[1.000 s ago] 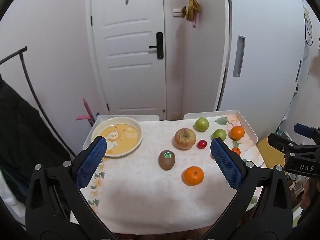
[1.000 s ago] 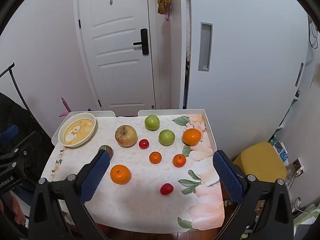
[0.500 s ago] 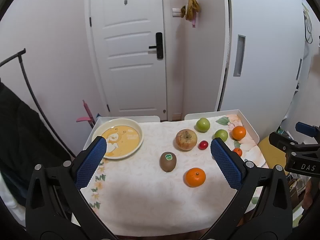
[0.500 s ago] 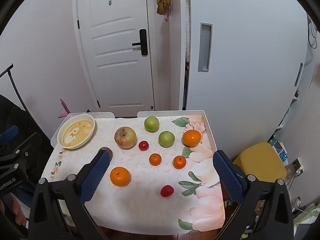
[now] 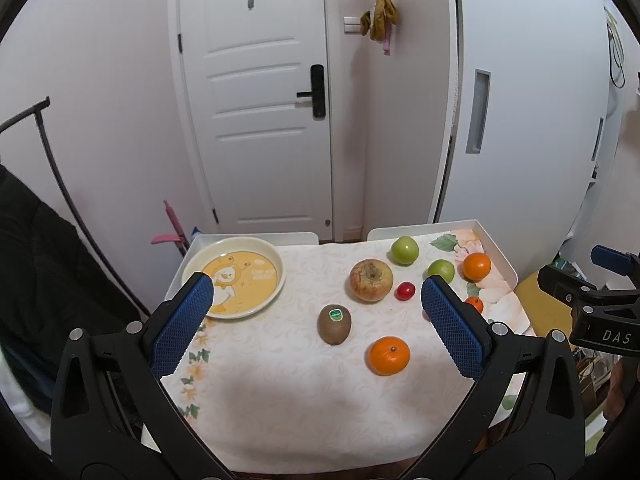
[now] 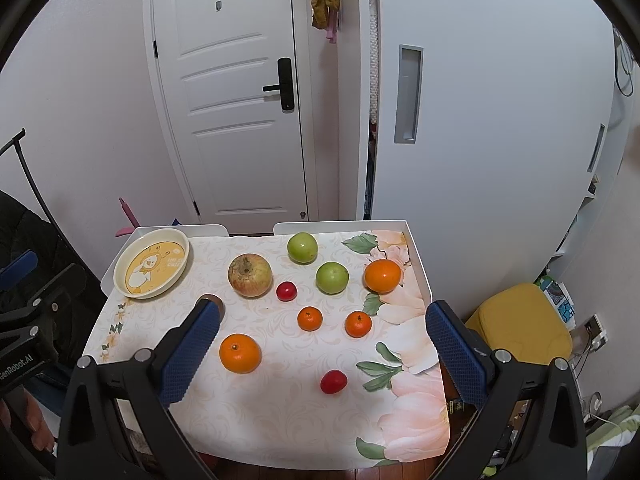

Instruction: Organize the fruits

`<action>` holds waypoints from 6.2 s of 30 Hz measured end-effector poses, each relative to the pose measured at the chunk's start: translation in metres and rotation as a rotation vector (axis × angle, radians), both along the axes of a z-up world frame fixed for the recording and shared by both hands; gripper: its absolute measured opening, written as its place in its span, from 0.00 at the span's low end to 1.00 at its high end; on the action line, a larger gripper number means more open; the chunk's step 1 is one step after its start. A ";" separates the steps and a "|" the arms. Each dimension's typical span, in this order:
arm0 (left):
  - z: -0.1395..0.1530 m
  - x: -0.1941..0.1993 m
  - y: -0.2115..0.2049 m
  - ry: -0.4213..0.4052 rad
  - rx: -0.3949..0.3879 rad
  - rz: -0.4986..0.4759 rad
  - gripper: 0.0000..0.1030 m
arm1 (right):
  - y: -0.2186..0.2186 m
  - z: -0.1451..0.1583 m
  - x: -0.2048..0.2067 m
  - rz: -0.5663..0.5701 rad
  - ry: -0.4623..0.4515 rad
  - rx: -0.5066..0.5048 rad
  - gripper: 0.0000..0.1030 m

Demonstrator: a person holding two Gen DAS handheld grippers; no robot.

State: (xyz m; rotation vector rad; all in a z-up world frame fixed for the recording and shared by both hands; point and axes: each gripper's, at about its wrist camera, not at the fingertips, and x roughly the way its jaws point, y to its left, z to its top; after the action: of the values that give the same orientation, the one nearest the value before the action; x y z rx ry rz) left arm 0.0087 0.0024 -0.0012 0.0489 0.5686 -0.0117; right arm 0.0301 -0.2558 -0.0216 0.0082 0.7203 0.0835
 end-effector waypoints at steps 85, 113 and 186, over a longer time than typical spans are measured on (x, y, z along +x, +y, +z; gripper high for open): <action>-0.106 0.043 -0.034 0.165 -0.002 -0.076 1.00 | -0.028 -0.098 0.014 0.084 0.129 -0.003 1.00; -0.227 0.077 -0.089 0.290 0.001 -0.101 0.63 | -0.026 -0.207 0.037 0.363 0.221 -0.030 0.77; -0.099 0.156 0.153 0.191 -0.012 0.133 0.62 | 0.189 -0.087 0.159 0.559 0.127 0.009 0.32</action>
State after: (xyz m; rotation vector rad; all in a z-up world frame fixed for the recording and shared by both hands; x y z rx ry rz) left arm 0.1645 0.1558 -0.1005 -0.0022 0.7613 0.1107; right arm 0.1890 -0.0669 -0.1082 -0.1814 0.8333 0.6254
